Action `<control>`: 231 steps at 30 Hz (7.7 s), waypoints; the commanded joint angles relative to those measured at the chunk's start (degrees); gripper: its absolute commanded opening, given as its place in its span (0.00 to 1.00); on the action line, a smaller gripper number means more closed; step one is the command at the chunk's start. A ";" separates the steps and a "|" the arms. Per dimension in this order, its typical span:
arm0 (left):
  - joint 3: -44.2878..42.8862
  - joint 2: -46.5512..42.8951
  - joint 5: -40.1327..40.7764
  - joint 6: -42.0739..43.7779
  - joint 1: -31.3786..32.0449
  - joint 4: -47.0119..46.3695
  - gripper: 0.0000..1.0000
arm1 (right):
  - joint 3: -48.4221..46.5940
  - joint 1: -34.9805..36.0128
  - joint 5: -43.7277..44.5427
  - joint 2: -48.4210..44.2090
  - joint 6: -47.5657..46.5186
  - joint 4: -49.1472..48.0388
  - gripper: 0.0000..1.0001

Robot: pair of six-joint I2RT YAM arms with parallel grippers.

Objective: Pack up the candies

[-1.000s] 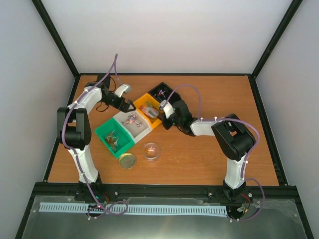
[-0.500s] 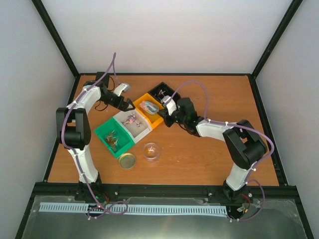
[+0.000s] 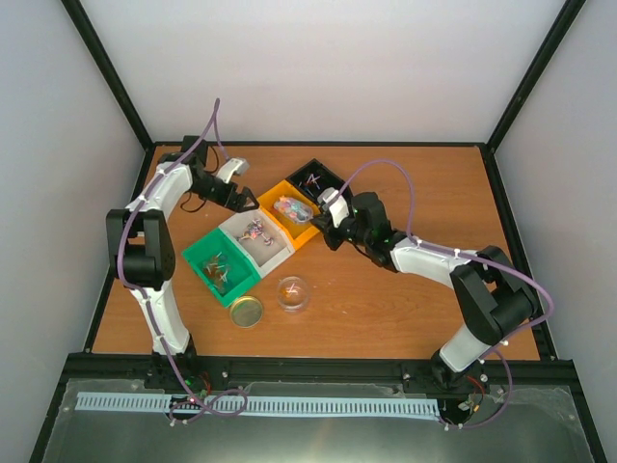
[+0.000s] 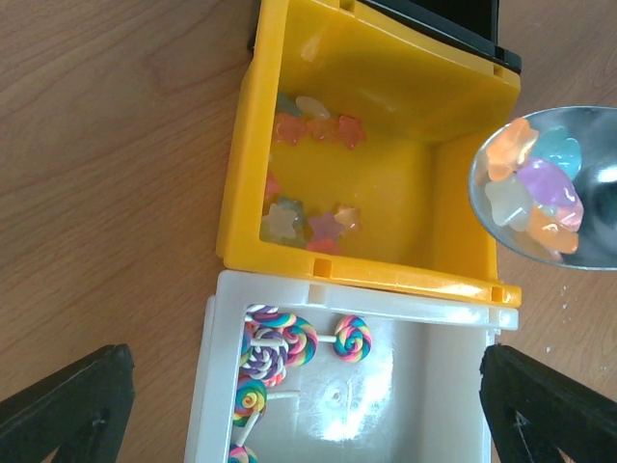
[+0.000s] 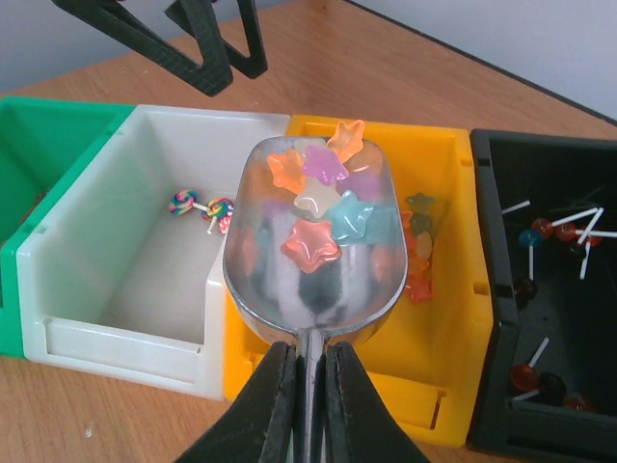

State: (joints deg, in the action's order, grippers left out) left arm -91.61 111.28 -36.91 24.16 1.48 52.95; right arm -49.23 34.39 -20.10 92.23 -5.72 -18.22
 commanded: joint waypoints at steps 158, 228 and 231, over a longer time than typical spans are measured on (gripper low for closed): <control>12.93 -5.50 1.84 -0.85 4.23 -17.96 0.93 | -72.39 0.92 16.20 39.96 -7.90 81.54 0.03; -0.43 0.07 -6.95 4.50 -0.94 -2.07 0.73 | -1.21 -12.60 -27.06 5.86 -9.28 -7.55 0.03; -0.03 -0.16 -7.32 4.69 -0.95 -2.04 0.76 | -3.50 -14.00 -33.99 2.48 -16.70 6.01 0.03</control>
State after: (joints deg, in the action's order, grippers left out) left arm -90.50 112.99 -43.09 28.27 0.75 50.13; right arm -49.34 22.04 -42.78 99.35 -11.75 -27.70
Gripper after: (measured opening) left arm 0.746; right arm 0.057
